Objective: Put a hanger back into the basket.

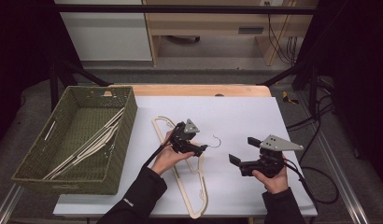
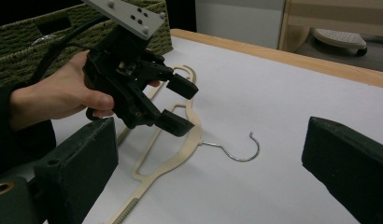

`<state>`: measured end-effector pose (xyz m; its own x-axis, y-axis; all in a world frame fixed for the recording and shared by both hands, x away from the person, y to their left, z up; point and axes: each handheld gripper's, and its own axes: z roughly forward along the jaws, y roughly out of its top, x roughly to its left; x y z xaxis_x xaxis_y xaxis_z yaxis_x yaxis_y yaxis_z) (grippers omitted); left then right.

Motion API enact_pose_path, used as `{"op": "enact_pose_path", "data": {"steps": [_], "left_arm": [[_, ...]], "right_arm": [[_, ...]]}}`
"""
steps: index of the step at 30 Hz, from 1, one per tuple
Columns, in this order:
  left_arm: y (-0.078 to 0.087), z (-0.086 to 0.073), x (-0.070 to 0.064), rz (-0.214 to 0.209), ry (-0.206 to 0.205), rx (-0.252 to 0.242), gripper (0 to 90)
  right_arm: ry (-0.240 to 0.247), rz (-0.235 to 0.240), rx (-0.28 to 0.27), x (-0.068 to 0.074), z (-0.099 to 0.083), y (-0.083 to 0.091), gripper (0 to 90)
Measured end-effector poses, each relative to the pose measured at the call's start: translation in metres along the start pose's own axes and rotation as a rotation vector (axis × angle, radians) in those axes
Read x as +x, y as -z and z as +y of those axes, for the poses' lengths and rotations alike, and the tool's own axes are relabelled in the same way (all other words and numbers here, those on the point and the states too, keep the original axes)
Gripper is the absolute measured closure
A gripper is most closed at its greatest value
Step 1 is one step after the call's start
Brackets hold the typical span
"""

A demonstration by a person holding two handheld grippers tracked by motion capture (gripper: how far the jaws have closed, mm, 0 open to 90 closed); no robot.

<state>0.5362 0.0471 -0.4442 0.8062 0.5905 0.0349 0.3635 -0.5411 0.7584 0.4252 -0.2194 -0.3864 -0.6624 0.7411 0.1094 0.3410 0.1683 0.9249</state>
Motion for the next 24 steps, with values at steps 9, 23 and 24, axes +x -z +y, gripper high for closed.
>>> {"op": "enact_pose_path", "data": {"steps": [9,23,24], "left_arm": [[-0.019,0.002,-0.007,-0.017,-0.042,0.02,39.0],[-0.037,-0.005,-0.006,-0.049,-0.037,0.11,66.5],[-0.038,-0.005,-0.006,-0.047,-0.035,0.11,68.1]], "right_arm": [[0.001,0.006,0.002,-0.001,0.0,0.0,4.2],[-0.003,0.008,0.006,0.0,0.0,-0.001,4.2],[0.0,0.009,0.007,0.0,0.0,-0.001,4.2]]}}
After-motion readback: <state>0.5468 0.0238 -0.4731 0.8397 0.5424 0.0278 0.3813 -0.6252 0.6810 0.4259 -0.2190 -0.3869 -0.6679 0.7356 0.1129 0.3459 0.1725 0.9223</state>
